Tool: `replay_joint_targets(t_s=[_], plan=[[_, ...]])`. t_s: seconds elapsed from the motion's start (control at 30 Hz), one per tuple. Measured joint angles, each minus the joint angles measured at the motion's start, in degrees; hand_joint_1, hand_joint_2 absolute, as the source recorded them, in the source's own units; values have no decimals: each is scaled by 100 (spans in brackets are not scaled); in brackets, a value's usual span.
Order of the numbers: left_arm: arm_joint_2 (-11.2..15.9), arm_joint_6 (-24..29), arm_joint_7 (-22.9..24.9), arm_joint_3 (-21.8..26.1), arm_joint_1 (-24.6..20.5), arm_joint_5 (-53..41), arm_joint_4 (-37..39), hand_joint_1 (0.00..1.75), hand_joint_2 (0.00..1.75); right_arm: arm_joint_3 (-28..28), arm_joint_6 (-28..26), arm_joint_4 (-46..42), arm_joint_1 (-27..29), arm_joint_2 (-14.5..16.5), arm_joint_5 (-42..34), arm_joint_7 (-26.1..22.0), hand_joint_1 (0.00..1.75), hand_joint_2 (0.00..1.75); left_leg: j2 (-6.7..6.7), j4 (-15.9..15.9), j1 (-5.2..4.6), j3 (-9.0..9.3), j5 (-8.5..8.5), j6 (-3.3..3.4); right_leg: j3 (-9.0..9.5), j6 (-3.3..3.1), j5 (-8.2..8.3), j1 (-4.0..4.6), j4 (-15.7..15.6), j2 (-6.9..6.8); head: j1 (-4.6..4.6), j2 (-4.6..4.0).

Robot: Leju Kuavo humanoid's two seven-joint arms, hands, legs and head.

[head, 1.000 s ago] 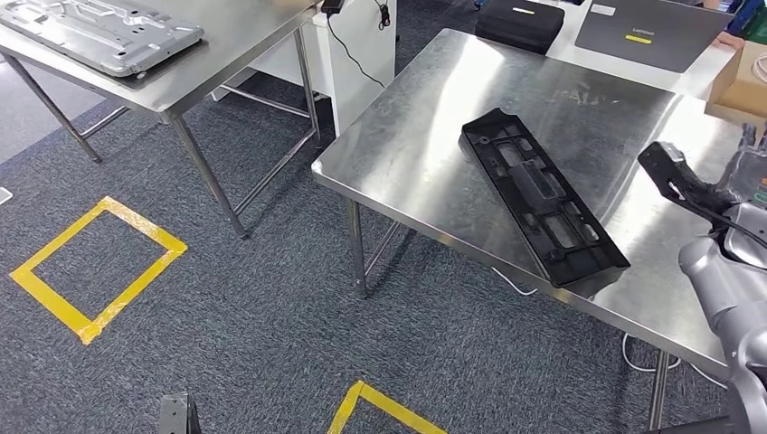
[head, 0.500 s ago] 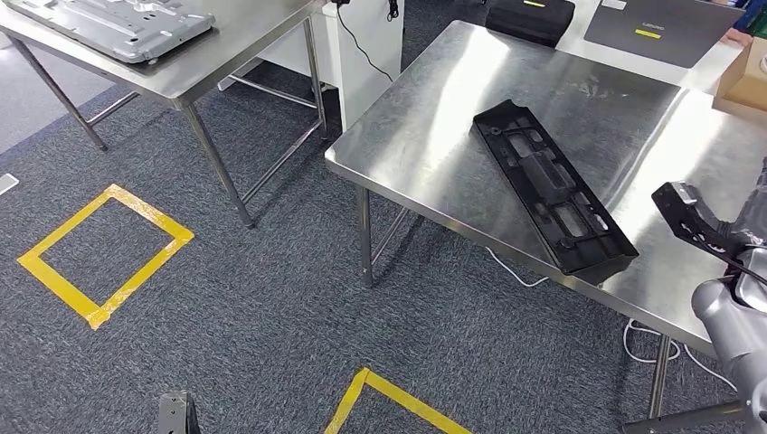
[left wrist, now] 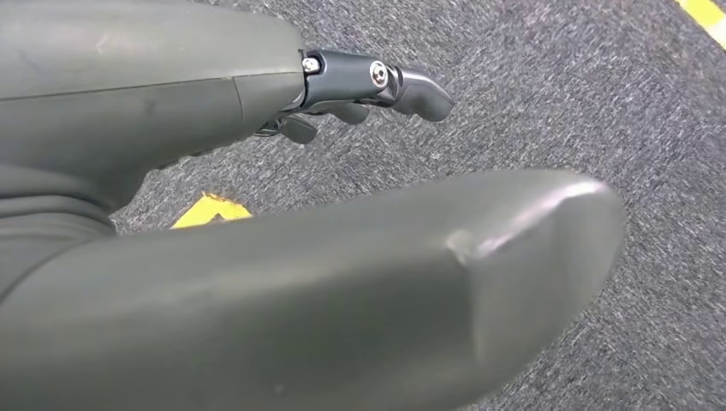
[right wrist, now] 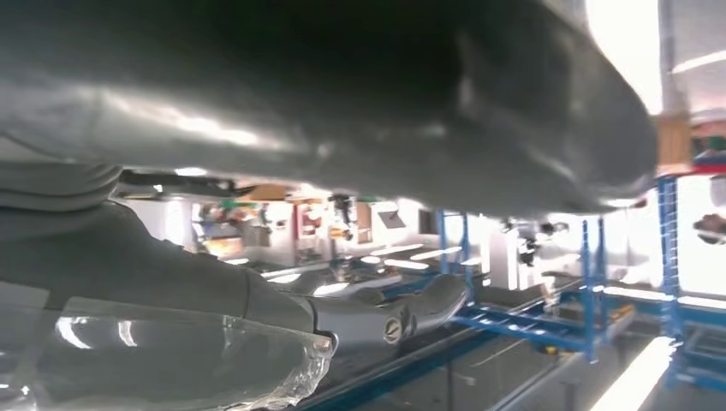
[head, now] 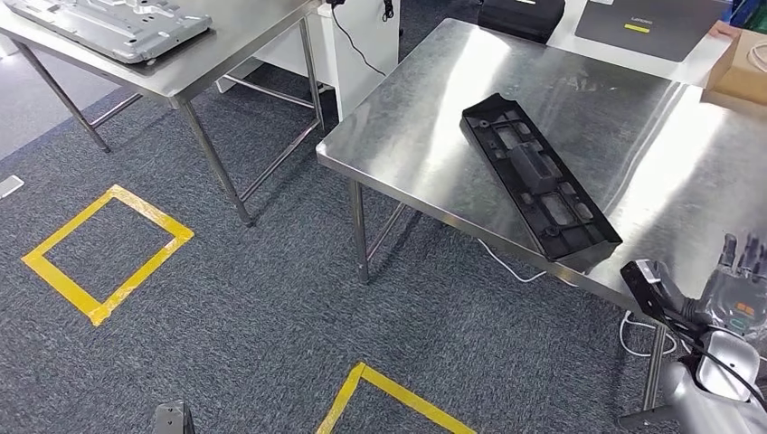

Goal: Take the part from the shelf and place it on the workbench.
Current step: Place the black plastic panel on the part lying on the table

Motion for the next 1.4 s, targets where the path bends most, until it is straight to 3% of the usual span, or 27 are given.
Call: replay_joint_targets(t_s=[0.07,0.13,0.2,0.3,0.37,0.4,0.47,0.5,0.57,0.67,0.8,0.83,0.9,0.93,0.97,1.0,1.07,1.13,1.2,1.27,1.33,1.37,1.4], plan=[[17,1,0,15,-6,-20,-1,0,0,-210,-5,-188,208,78,88,-5,0,0,-8,-293,-47,163,42,56,3,52,33,-1,-20,0,5,-1],[27,0,1,22,-8,-35,-2,0,0,-362,-5,-336,383,145,161,-8,0,0,2,-374,-61,172,113,111,-4,118,69,14,-52,-1,3,-1],[26,-2,3,23,-18,-44,-2,0,0,-499,-4,-445,517,185,210,-5,0,0,19,-521,-48,194,235,175,-102,140,-20,37,68,0,16,-2],[22,-10,16,23,-29,-55,-2,0,0,-668,-3,-522,630,241,278,20,0,0,38,-604,-59,123,361,243,-541,60,-544,24,1028,8,40,-2],[20,-18,28,23,-27,-63,-2,0,0,-742,-3,-578,734,289,328,47,0,0,39,-599,-73,50,408,242,-692,99,-731,9,1498,9,40,-2],[19,-25,35,23,-26,-69,-2,0,0,-781,-1,-616,782,310,354,58,0,0,38,-594,-77,17,430,230,-604,148,-700,5,1420,9,42,-1],[17,-37,48,23,-27,-83,-2,0,0,-861,5,-711,837,337,389,68,0,0,40,-555,-81,-42,460,197,-111,245,-490,-16,648,-4,43,-1],[17,-45,52,23,-29,-89,-2,0,0,-902,11,-758,851,350,402,69,0,0,42,-525,-92,-70,465,176,114,259,-394,-12,260,-7,43,-1],[17,-54,55,22,-31,-100,-2,0,0,-985,21,-846,896,375,430,69,0,0,44,-470,-111,-109,469,124,332,187,-293,4,-144,-3,35,-1],[18,-57,57,23,-25,-109,-2,0,0,-1076,29,-927,972,423,469,68,0,0,44,-458,-108,-138,510,41,324,59,-225,21,-140,10,24,-2],[20,-57,57,23,-24,-109,-2,0,0,-1089,30,-941,985,441,474,68,0,0,44,-453,-107,-151,523,21,326,27,-203,-4,-145,8,28,-2],[20,-57,58,23,-23,-109,-2,0,0,-1102,32,-948,988,455,475,63,0,0,40,-372,-94,-186,444,-7,321,3,-186,-20,-147,8,24,-2],[22,-57,62,25,-16,-111,-1,0,0,-1180,32,-961,1041,551,464,22,0,0,32,405,-13,-434,-21,-126,270,-51,-134,-42,-136,11,9,-2],[24,-57,64,25,-14,-113,0,0,0,-1226,31,-967,1076,608,459,1,0,0,28,608,33,-434,-166,-178,242,-71,-108,-48,-125,15,-1,-1],[27,-57,66,26,-13,-115,1,0,0,-1265,28,-967,1108,656,450,-16,0,0,23,597,66,-320,-186,-190,220,-66,-94,-45,-113,19,-5,-2],[31,-57,66,26,-19,-118,0,0,0,-1287,22,-967,1125,682,447,-19,0,0,16,173,72,-48,-42,-167,210,-49,-83,-41,-107,23,-5,-2],[34,-58,67,26,-28,-135,-1,0,0,-1322,-4,-967,1135,717,458,-7,0,0,6,-318,44,221,78,-116,188,-3,-57,-16,-108,25,-2,-2],[33,-58,70,26,-28,-154,-1,0,0,-1358,-39,-976,1204,789,536,27,0,0,8,-376,12,213,98,-70,167,63,-18,3,-132,21,-3,-2],[24,-58,73,26,-29,-162,-1,0,0,-1405,-55,-1013,1331,887,643,67,0,0,16,-475,27,215,182,22,118,110,-45,22,-97,17,4,-2],[8,-57,73,26,-32,-166,-1,0,0,-1464,-57,-1044,1433,971,707,90,0,0,33,-574,32,197,281,122,-108,70,-307,29,333,17,18,-2],[3,-58,73,27,-31,-168,-1,0,0,-1503,-57,-1048,1514,1040,727,101,0,0,42,-581,-1,131,331,164,-462,16,-674,11,1117,18,25,-1],[1,-58,74,28,-28,-168,-1,0,0,-1516,-57,-1048,1552,1071,728,104,0,0,43,-578,-12,99,351,166,-580,26,-779,8,1411,18,25,-1],[-2,-59,75,28,-26,-168,0,0,0,-1529,-57,-1048,1582,1096,728,105,0,0,43,-574,-22,69,371,162,-597,58,-801,6,1508,18,25,-1]])
